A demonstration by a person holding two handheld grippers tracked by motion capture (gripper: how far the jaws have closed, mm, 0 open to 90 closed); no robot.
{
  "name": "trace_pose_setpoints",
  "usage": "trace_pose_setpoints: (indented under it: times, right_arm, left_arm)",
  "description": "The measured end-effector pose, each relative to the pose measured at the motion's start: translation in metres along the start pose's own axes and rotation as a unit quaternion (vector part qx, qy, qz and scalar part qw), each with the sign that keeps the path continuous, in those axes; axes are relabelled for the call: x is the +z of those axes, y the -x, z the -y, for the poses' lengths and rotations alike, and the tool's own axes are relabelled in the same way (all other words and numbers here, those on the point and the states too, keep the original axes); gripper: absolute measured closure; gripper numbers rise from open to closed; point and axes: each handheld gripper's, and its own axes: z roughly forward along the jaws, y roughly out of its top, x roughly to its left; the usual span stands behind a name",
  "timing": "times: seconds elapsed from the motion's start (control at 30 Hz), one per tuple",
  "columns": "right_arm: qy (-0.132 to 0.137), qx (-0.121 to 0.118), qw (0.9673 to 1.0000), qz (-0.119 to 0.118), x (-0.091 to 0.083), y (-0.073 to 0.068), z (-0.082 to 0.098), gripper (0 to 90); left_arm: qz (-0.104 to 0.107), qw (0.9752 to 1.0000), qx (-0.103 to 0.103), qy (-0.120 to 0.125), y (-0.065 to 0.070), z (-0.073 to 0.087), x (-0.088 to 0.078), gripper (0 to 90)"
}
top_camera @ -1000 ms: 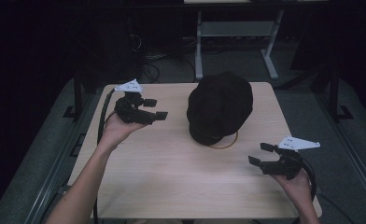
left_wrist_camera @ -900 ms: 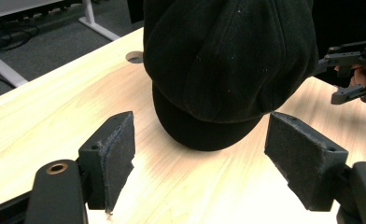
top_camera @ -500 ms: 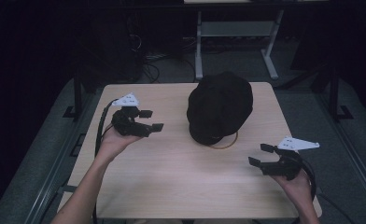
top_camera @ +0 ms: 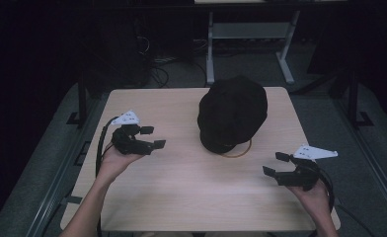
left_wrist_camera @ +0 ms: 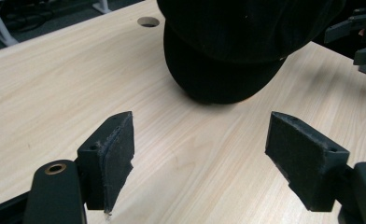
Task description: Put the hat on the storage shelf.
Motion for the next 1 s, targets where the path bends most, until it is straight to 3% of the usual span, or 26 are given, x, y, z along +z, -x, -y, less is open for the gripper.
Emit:
trace_pose_setpoints:
  times: [0.5, 1.0]
  right_arm:
    - [-0.008, 0.0, 1.0, 0.001, -0.001, 0.001, 0.003, 21.2]
    - [-0.012, -0.002, 0.9999, 0.004, -0.001, 0.001, 0.006, 21.4]
  left_arm:
    - [-0.016, 0.9998, -0.008, -0.002, 0.003, 0.03, -0.006, 23.2]
    - [-0.033, 0.9987, -0.038, 0.01, 0.0, 0.064, -0.02, 23.1]
